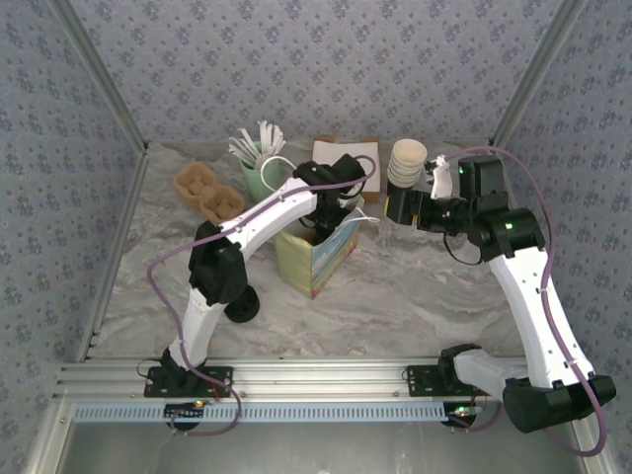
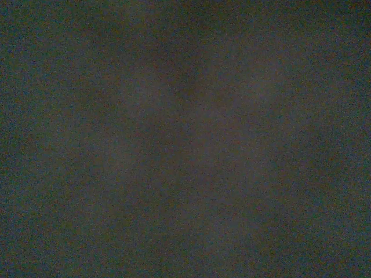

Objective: Pack the takeout coffee

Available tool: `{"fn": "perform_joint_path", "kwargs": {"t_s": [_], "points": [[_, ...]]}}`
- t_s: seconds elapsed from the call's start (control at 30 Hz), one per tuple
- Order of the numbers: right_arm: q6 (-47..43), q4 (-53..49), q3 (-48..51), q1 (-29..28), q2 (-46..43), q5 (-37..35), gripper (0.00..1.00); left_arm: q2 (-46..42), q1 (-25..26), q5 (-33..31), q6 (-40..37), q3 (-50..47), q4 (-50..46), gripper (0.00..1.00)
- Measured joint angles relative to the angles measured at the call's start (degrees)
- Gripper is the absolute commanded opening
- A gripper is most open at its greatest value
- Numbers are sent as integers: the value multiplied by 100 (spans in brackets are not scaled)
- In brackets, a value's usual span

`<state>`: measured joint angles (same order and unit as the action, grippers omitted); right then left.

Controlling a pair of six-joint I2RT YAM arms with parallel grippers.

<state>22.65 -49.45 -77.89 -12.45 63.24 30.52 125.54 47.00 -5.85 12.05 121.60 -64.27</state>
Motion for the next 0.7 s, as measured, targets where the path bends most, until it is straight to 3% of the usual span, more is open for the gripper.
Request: {"fn": "perform_joint_path", "kwargs": {"t_s": [0.4,0.7], "points": [[2,20,0,0,0,17,61,57,4,-22,33,498,-645,79],[2,31,0,0,0,31,61,57,17,-164,68,1191,-1176,86]]}}
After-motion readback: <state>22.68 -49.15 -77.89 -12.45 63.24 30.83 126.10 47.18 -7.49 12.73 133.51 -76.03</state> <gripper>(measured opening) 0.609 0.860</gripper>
